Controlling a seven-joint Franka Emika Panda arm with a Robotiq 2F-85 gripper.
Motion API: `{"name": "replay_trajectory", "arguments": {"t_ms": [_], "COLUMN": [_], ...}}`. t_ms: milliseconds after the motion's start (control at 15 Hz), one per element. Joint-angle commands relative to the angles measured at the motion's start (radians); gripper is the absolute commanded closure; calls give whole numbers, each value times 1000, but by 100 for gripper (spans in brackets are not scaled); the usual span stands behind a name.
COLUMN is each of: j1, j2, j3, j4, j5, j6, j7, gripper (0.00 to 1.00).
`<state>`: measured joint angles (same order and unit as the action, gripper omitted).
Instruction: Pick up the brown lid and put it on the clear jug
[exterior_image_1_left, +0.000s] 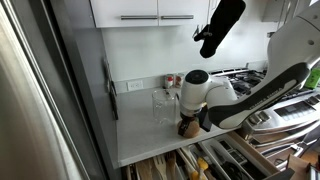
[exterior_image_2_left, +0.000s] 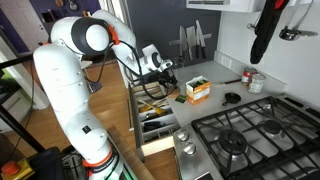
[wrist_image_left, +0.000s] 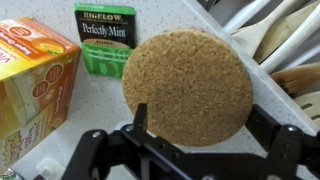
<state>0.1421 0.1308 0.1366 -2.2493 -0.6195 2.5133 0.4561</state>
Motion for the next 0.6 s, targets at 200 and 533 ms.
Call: {"name": "replay_trajectory", "arguments": {"t_ms": [200, 533], "j1": [23, 20], "j2": [70, 68], "j3": [-39, -39], "j4": [34, 36], "j5": [14, 41], "j6": [7, 16], "j7": [-10, -35], "gripper": [25, 39]}}
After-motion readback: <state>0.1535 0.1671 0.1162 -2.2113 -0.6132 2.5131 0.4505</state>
